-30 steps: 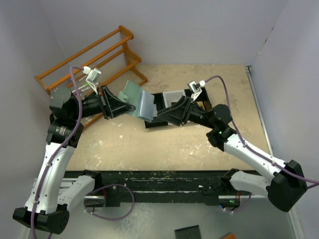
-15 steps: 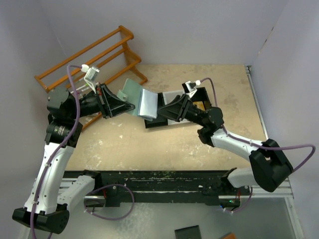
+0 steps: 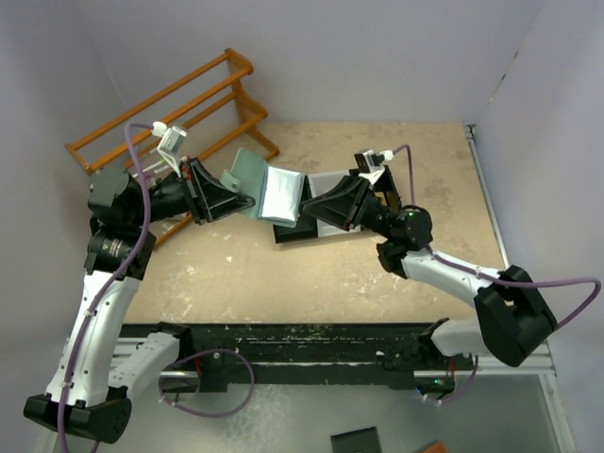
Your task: Take the credit cards out of the card holder
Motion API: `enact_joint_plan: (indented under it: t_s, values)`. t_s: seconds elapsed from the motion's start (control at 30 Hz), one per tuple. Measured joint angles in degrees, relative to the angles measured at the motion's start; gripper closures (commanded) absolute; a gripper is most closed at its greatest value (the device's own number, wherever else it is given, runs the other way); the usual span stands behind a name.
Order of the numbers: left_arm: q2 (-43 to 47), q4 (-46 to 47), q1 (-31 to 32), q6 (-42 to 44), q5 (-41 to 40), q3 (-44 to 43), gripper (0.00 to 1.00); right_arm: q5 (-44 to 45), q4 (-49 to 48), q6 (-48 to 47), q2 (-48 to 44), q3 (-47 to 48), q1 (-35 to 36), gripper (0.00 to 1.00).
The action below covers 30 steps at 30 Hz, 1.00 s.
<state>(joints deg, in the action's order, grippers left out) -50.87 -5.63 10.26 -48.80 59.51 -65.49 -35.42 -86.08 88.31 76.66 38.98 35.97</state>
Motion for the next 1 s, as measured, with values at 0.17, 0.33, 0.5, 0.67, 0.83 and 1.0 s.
enact_joint_plan:
  t_s: [0.17, 0.33, 0.5, 0.67, 0.83, 1.0]
  values:
    - [0.0, 0.0, 0.0, -0.1, 0.0, -0.3, 1.00, 0.6, -0.8, 0.2, 1.1, -0.4, 0.0, 0.65]
    - [0.0, 0.2, 0.0, -0.3, 0.1, -0.3, 1.00, 1.8, -1.2, 0.2, 3.0, -0.3, 0.7, 0.60]
    - [-0.4, 1.2, 0.0, -1.7, 0.3, -1.3, 1.00, 2.1, -1.5, 0.3, 6.4, 1.9, 1.8, 0.50]
    - [-1.2, 1.8, 0.0, -2.6, 0.7, -3.4, 1.00, 3.3, -3.8, 1.6, 11.3, 2.4, 2.8, 0.47]
    - [-1.4, 1.8, 0.0, -2.7, 1.0, -4.2, 1.00, 4.4, -4.0, 2.8, 15.1, 2.9, 3.9, 0.48]
    - [-1.4, 1.7, 0.0, -2.7, 1.0, -4.4, 1.00, 4.5, -4.2, 3.7, 15.8, 3.8, 4.2, 0.48]
